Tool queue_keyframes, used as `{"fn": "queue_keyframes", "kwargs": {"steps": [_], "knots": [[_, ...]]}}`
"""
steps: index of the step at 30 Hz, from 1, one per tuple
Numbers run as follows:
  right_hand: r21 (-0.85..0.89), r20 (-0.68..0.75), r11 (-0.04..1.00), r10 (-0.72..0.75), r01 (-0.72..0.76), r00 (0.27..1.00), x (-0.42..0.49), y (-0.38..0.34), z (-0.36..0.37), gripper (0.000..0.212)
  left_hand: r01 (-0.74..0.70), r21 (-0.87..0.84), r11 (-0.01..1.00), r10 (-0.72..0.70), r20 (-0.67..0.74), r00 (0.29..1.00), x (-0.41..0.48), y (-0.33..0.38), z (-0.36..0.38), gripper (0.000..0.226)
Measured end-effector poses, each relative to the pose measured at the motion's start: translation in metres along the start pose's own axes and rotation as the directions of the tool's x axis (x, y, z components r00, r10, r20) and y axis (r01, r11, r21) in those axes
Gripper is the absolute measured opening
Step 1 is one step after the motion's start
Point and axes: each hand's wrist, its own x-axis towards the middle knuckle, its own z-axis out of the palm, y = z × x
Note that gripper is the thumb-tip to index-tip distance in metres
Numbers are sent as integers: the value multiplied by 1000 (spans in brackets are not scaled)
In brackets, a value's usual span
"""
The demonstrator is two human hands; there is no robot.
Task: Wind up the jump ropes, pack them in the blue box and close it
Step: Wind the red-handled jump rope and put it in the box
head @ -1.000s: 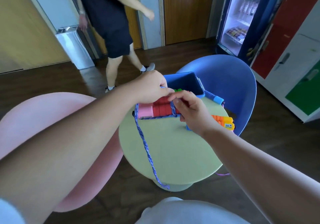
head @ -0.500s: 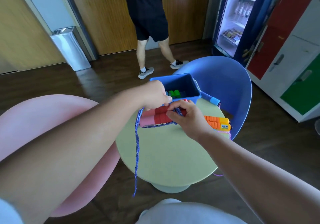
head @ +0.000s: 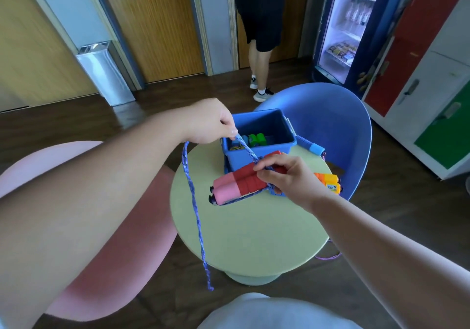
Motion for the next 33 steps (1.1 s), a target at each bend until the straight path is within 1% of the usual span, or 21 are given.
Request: {"fn": "queue_keyframes", "kwargs": {"steps": [3, 5, 7, 9, 10, 11, 12, 13, 14, 16, 17, 18, 19, 21, 23, 25, 27, 30, 31, 33], "knots": [[123, 41, 992, 20, -24, 999, -5, -6, -1, 16, -34, -45, 998, 33, -39, 999, 7, -11, 9, 19], [196, 68, 980, 32, -45, 997, -9, -9, -1, 14, -85, -150, 985, 75, -69, 995, 9, -15, 17, 12], [264, 92, 963, 38, -61, 995, -11, -12, 0, 9, -82, -294, 952, 62, -77, 995, 14, -19, 33, 10], [339, 74, 939, 36, -59, 997, -9, -15, 2, 6, 21, -492, 871, -24, 0, 1000, 16, -43, 70, 16], [367, 50, 929, 32, -48, 998, -8, -17, 2, 7, 98, -527, 844, -99, 27, 995, 19, -60, 91, 21], [385, 20, 922, 26, -32, 999, -5, -19, 2, 9, 201, -526, 826, -198, 62, 978, 18, -73, 111, 26], [396, -12, 918, 20, -14, 1000, -3, -22, 3, 11, 282, -516, 809, -269, 102, 958, 15, -79, 127, 24], [404, -49, 915, 22, -1, 999, 1, -24, 4, 14, 283, -515, 809, -244, 143, 959, 6, -70, 135, 17], [411, -82, 912, 29, 7, 996, 5, -24, 4, 14, 282, -624, 729, -220, 177, 959, -2, -55, 142, 21], [410, -146, 912, 41, 22, 988, 16, -21, 6, 15, 311, -767, 562, -193, 243, 950, -15, -24, 149, 36], [387, -179, 921, 38, 35, 983, 21, -17, 7, 16, 312, -788, 530, -180, 255, 950, -23, -2, 149, 41], [348, -211, 936, 31, 46, 977, 25, -15, 8, 17, 287, -820, 495, -195, 217, 957, -22, -2, 153, 44], [304, -238, 951, 22, 53, 971, 28, -12, 9, 18, 288, -829, 479, -184, 225, 957, -27, 8, 151, 45], [223, -277, 972, -9, 73, 961, 34, -6, 9, 17, 278, -845, 458, -205, 204, 957, -28, 17, 144, 43], [178, -284, 979, -43, 97, 958, 38, -2, 9, 14, 262, -845, 467, -196, 189, 962, -29, 26, 128, 36], [139, -265, 985, -59, 99, 962, 39, 1, 9, 13, 235, -845, 480, -198, 157, 968, -29, 30, 108, 29], [69, -252, 993, -74, 94, 965, 37, 1, 7, 16, 222, -843, 489, -197, 142, 970, -26, 29, 87, 25], [1, -203, 991, -132, 135, 970, 33, -3, 4, 21, 196, -845, 497, -207, 105, 973, -21, 26, 60, 21], [-24, -182, 989, -146, 144, 972, 31, -3, 3, 21, 185, -833, 522, -214, 81, 973, -18, 24, 53, 20], [-58, -137, 985, -166, 160, 977, 27, -7, 4, 20, 176, -753, 634, -239, 26, 971, -13, 20, 43, 22]]}}
